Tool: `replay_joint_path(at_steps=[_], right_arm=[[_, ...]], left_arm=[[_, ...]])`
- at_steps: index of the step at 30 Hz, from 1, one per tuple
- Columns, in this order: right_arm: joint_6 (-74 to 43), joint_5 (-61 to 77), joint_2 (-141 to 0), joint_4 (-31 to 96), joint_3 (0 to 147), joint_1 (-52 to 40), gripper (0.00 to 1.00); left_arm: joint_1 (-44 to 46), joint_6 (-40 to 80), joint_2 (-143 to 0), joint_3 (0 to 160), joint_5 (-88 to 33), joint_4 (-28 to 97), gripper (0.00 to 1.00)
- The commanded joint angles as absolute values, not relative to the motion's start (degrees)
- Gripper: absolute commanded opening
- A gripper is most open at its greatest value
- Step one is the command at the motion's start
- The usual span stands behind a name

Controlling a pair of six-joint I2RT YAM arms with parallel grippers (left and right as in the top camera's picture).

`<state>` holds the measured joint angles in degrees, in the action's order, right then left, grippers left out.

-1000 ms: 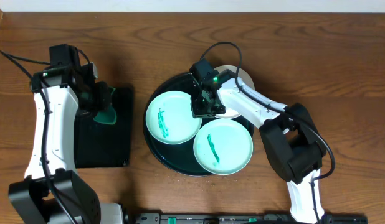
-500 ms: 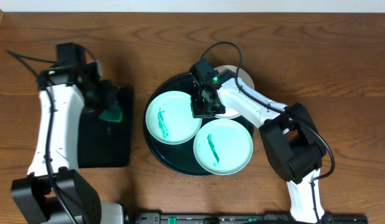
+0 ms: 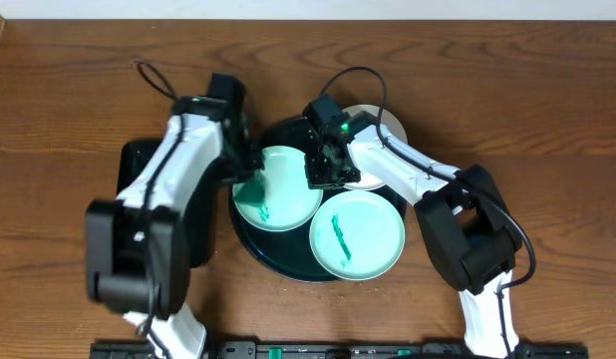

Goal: Clean dirty plates on tray and stack at the side

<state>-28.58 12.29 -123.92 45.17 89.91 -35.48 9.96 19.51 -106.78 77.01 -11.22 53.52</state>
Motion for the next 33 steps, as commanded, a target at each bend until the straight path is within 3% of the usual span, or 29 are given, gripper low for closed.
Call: replay_joint_path(at_steps=[1,8,14,17,21,26,33], right_arm=[[-27.83,12.51,-125.36,44.93,90.7,-35.22,0.01],[-27.81,12.51,-125.36,44.82,90.67,-35.22,0.01],[-27.81,12.51,-125.36,44.84,90.63,-35.22,0.01],[-27.83,12.53,-125.36,44.8,90.63,-35.24,0.01],[-27.88,12.51,-125.36,44.77,90.63,-35.22,0.01],[-28.25,12.51,-125.36,44.75,90.63,-35.22,0.01],[-28.25,12.51,-125.36,44.56,90.63,-35.24,0.01]], left_arm=[[10.79,23.68,-110.8,77.36,-9.41,53.3,0.07],[12.53,23.46,-117.4,76.86,-11.14,51.72,0.07],[12.49,1.67,-117.86,76.88,-37.56,50.85,0.07],[12.23,-1.72,-117.86,76.88,-39.92,50.41,0.07],[10.94,4.05,-117.86,76.88,-30.41,48.73,0.07],[9.28,21.04,-117.86,76.93,0.36,50.46,0.07],[9.69,24.34,-117.86,78.89,9.69,55.81,0.07]])
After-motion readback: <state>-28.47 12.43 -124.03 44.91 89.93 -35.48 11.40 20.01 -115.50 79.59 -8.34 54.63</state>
